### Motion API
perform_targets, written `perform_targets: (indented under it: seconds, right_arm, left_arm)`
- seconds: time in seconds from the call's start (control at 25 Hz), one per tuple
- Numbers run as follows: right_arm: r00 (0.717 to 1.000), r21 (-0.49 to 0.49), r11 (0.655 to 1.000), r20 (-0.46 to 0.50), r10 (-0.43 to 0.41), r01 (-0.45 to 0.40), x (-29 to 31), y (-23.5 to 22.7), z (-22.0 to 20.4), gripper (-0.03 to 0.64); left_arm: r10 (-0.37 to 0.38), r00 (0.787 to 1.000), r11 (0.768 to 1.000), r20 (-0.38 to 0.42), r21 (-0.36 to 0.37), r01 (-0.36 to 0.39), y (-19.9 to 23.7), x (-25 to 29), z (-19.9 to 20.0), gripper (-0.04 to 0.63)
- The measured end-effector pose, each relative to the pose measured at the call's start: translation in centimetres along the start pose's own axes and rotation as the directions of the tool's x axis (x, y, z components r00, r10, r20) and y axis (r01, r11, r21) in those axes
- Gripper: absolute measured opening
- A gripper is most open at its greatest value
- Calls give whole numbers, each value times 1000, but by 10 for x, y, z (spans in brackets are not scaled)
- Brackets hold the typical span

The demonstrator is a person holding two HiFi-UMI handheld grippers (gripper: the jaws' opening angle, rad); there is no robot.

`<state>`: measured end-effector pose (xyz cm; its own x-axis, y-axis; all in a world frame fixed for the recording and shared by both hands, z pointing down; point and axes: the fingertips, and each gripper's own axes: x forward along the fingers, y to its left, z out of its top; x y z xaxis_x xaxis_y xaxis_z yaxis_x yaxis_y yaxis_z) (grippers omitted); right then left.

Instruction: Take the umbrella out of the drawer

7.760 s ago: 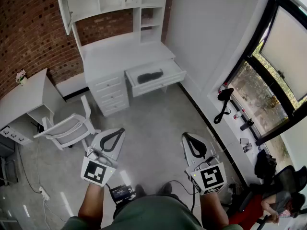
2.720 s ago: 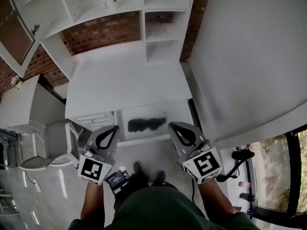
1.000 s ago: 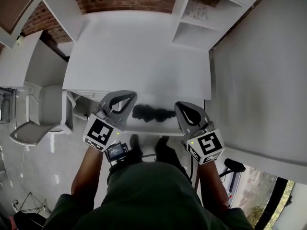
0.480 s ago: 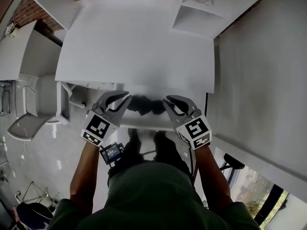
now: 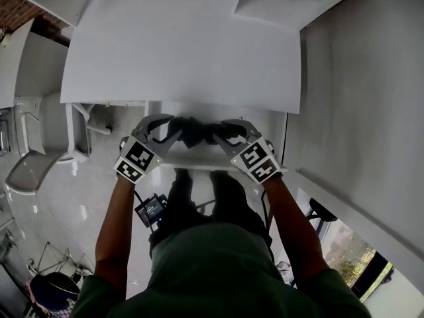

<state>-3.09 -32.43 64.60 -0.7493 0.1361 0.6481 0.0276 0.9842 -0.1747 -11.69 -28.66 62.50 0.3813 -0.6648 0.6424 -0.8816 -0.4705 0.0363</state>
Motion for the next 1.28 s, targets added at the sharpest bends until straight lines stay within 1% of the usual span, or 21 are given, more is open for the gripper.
perform_targets:
  seconds: [0.08,0.16,0.28,0.44,0.6,0.68,0.84,1.08,1.2,1.28]
  right_arm:
    - [999,-12,1000,-43,21,-22,15,-2,-16,163]
    - [996,-23,999,-86,39,-41,28,-4,-34,183]
    - [987,-46,997,-154,55,-63,47,-9,-61,209]
    - [970,-66,993,-229,76,-93,70,-14,-93,243]
    - [952,-83,989,-292,94,-123,88,-21,-122,274]
    - [943,-92,986,-315,103,-139,95,-23,-134,285]
    - [925,-108,980,-361,120,-169,107,-23,-155,301]
    - [900,-139,972,-419,117,-191,122,-23,-182,329]
    - [890,-157,968,-442,110,-198,129,-23,-192,331]
    - [888,-170,967,-449,98,-192,133,-25,-196,330]
  left_arm:
    - [-21,999,1000,-44,15,21,0,15,-19,158]
    - [-42,995,998,-90,32,45,-2,31,-40,191]
    - [-77,985,995,-154,47,85,-3,54,-69,242]
    - [-121,964,989,-235,50,137,-6,79,-105,300]
    - [-151,940,975,-305,110,193,-11,101,-134,323]
    - [-173,925,965,-338,129,227,-14,110,-148,350]
    - [-211,906,955,-368,120,271,-20,122,-165,389]
    - [-224,886,950,-406,112,291,-22,135,-185,437]
    - [-228,881,950,-415,104,295,-23,142,-193,440]
    - [-221,884,952,-412,103,287,-21,146,-196,440]
